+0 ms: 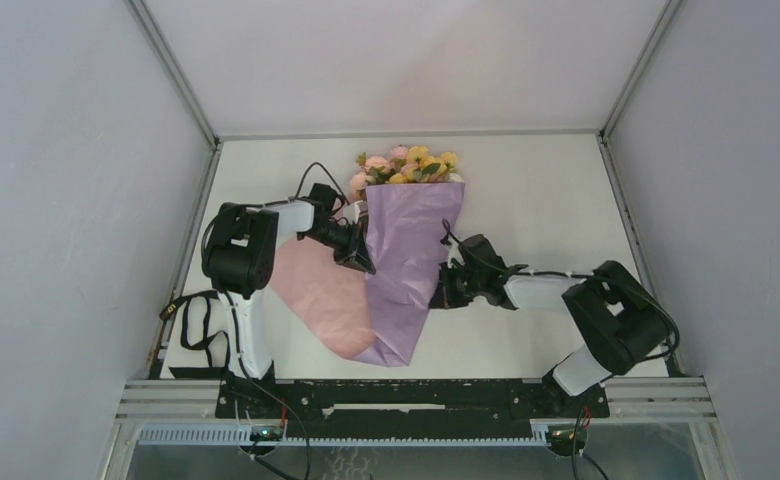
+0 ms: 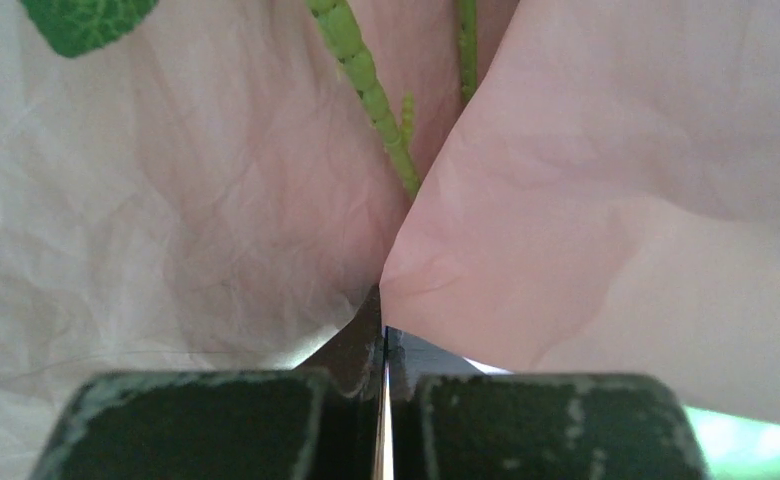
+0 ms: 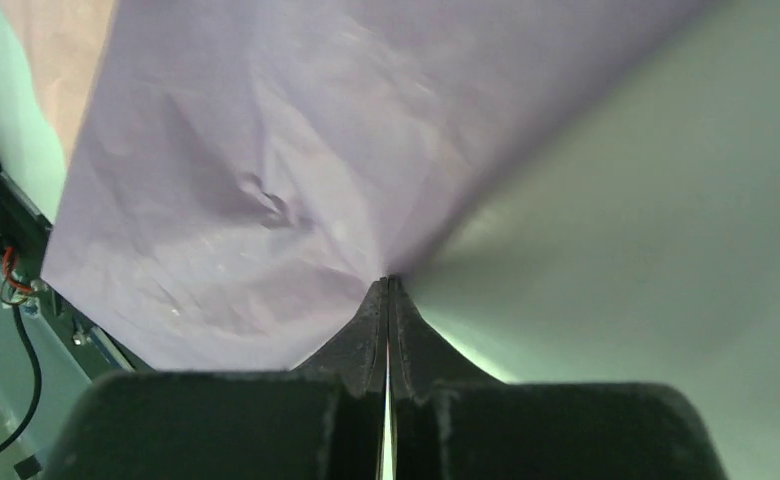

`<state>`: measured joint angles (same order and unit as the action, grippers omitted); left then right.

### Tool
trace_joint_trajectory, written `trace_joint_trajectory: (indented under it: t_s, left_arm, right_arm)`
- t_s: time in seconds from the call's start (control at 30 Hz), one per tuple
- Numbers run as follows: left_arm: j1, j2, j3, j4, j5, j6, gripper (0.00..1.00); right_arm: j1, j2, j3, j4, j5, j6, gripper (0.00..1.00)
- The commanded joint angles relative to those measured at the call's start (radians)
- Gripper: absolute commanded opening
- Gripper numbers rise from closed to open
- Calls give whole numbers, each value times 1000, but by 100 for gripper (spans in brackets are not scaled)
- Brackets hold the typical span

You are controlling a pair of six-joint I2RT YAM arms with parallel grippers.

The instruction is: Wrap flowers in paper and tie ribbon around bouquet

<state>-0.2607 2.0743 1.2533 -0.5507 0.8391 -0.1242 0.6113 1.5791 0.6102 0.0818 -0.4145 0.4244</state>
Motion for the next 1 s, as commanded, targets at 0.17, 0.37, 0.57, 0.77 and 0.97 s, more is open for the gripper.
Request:
trace_joint_trajectory:
  t_s: [0.17, 0.37, 0.57, 0.77, 0.97]
  left_arm:
    - [3, -35, 26, -6, -59, 47, 0]
    - [3, -39, 23, -6, -60, 42, 0]
    - [0, -40, 23, -7, -57, 37, 0]
    - [0, -44, 20, -6, -60, 41, 0]
    - [-2, -43, 20, -6, -58, 41, 0]
  right_arm:
    - [9, -229, -41, -212, 138, -22, 0]
    - [172, -262, 6, -125, 100, 16, 0]
    - [283, -95, 6, 34, 48, 86, 0]
    - [364, 5, 4, -9, 77, 104, 0]
    - [367, -97, 41, -153, 111, 63, 0]
